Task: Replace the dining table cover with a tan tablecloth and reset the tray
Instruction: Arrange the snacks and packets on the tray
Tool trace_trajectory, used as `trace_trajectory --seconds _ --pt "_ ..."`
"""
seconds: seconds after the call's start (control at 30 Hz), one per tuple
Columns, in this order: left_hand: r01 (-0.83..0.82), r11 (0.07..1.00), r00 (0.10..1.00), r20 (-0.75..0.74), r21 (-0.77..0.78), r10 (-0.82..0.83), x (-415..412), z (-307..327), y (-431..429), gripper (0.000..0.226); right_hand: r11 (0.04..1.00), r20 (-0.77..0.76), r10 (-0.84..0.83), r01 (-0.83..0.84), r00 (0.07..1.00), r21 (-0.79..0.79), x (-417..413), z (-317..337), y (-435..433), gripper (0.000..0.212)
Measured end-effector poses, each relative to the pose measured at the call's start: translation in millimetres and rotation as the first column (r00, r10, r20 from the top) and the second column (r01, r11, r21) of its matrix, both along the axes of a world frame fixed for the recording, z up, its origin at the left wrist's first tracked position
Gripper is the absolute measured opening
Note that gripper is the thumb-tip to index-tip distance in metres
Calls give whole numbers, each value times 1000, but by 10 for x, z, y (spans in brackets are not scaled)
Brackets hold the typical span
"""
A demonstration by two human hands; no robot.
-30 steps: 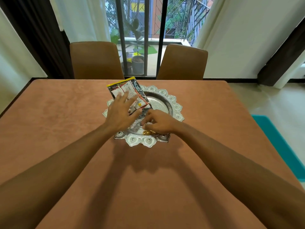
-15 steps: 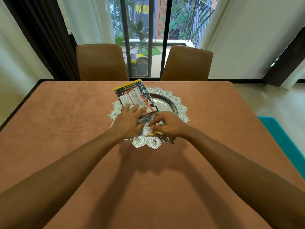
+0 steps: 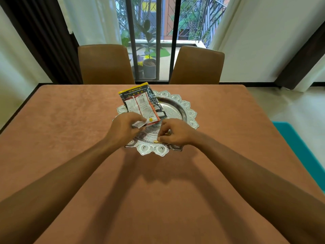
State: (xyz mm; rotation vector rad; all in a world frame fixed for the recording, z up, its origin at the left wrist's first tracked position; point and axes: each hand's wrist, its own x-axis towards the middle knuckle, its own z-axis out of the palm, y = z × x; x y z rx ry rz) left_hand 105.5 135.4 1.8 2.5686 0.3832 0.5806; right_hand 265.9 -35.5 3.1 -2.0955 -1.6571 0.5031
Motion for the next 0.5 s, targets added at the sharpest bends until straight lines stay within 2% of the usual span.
trace_trajectory --seconds 0.1,0.23,0.37,0.43,0.5 --pt "65 998 998 -5 -12 -65 -74 47 -41 20 1000 -32 -17 17 999 2 9 4 3 14" --pt "197 969 980 -63 152 -189 -158 67 -149 23 999 -99 -48 50 994 16 45 12 2 11" --pt "122 975 982 -162 188 -92 -185 52 -158 36 996 -110 -81 83 991 16 106 34 -5 21" --pt "105 966 984 -167 235 -66 -222 41 -152 41 999 -97 -40 37 995 -29 90 48 10 31" --pt "107 953 988 -137 284 -70 -272 20 -154 41 997 -62 20 -24 998 -70 33 50 46 30"
